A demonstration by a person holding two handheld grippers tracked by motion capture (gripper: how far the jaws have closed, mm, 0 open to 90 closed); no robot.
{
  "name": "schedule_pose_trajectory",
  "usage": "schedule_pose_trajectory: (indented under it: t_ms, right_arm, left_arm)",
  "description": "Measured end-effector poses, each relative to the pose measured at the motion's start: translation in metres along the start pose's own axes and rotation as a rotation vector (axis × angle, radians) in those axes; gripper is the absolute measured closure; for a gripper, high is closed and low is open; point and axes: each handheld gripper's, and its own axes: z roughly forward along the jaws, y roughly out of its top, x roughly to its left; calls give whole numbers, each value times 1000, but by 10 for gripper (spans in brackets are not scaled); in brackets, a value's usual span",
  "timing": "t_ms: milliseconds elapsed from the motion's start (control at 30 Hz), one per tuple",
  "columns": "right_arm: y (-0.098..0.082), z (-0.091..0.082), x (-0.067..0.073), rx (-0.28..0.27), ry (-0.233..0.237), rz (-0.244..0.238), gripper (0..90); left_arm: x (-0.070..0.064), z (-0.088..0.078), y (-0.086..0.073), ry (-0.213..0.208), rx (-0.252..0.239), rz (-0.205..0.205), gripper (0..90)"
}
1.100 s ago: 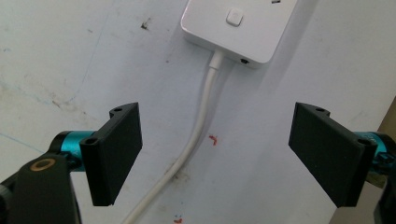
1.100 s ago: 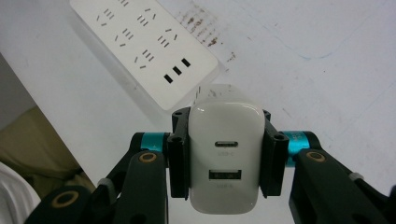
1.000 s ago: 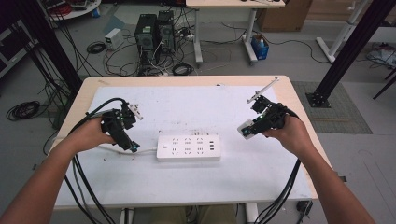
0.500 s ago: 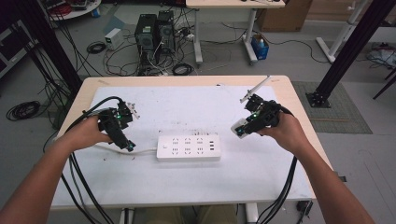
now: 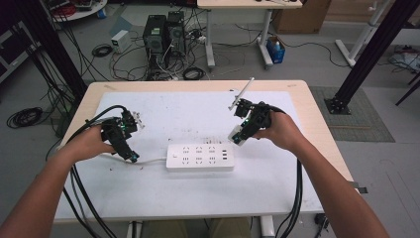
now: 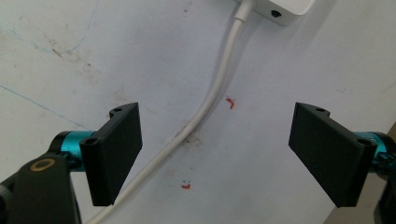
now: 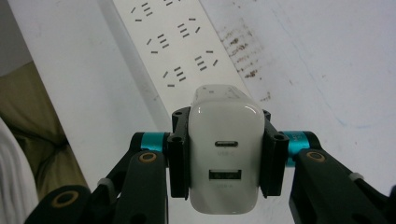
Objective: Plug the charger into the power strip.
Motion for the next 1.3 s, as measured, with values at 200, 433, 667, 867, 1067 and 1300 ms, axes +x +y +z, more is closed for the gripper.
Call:
schedule_pose_trajectory:
  t_ms: [200,433,667,867,1067,1300]
  right_arm:
    - [21,22,1,28,30,-63,622]
    - [42,50,4,78,62,-143,623]
    - [57,81,6,173,63,-241,622]
    - [58,94,9,198,39,-350,623]
    - [61,100,15,233,34,-441,624]
    - [66,110,20,304,7,-454,624]
  left_arm:
    - [0,7,-1,-4,12,20,175]
    - [2,12,0,-6,6,29,175]
    - [0,17,-1,-11,19,40,174]
    - [1,19,-3,-44,-17,9,175]
    - [0,23,-1,-47,-17,0,175]
    - [-2,24,1,-54,-23,9,175]
